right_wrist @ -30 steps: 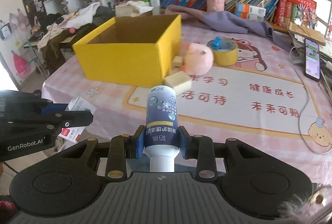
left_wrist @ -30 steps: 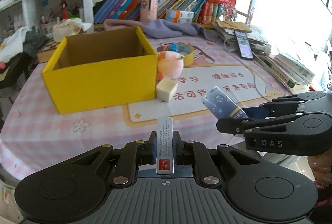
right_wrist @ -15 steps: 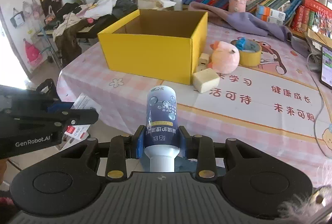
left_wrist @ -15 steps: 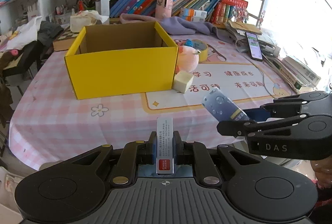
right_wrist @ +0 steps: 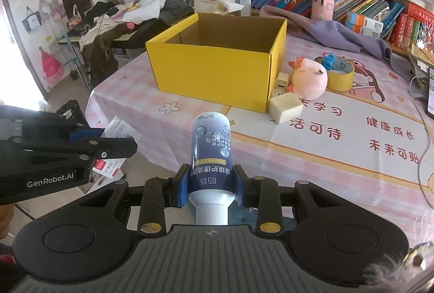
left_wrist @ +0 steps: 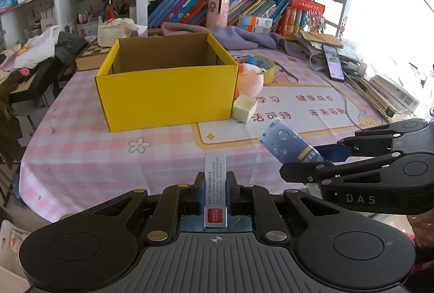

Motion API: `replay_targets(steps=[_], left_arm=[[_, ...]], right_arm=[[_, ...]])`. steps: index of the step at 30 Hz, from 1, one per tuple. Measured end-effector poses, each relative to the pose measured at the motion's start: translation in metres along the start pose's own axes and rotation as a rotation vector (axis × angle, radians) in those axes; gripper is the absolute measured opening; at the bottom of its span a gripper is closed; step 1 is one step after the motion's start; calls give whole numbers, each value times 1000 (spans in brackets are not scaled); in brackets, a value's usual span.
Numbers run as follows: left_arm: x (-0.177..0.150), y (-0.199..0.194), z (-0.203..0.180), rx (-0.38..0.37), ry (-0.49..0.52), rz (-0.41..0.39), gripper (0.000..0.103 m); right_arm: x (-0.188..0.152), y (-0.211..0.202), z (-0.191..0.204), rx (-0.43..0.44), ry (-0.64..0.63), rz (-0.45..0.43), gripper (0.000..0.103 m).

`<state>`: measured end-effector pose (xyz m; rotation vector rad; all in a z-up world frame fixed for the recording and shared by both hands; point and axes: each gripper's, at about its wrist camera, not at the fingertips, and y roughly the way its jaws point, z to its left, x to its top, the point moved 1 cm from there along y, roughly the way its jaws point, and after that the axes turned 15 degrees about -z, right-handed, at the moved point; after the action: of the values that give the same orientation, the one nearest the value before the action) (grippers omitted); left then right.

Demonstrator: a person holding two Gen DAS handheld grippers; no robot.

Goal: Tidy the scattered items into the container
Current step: 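Lift the medicine box and spray bottle and carry both over the yellow box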

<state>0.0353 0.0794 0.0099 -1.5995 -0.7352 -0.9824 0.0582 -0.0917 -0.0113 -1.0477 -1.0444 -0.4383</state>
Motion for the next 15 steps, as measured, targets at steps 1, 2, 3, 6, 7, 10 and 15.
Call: replay_targets(steps=[1, 2, 3, 6, 7, 10, 15], left_arm=[[0, 0, 1, 3, -3, -1, 13], [0, 0, 2, 8, -8, -3, 13], [0, -1, 3, 13, -13, -4, 13], [1, -1, 5, 21, -18, -8, 13], [2, -1, 5, 23, -17, -9, 13], [2, 2, 6, 33, -17, -4, 13], [4, 8, 8, 47, -22, 7, 13]], right_arm=[[0, 1, 1, 2, -1, 2, 31], [0, 2, 1, 5, -1, 5, 31], [0, 3, 1, 9, -2, 10, 31], [1, 4, 3, 20, -7, 17, 31], [2, 4, 3, 23, -10, 14, 31], [4, 7, 3, 31, -14, 13, 31], [6, 15, 2, 48, -20, 16, 31]])
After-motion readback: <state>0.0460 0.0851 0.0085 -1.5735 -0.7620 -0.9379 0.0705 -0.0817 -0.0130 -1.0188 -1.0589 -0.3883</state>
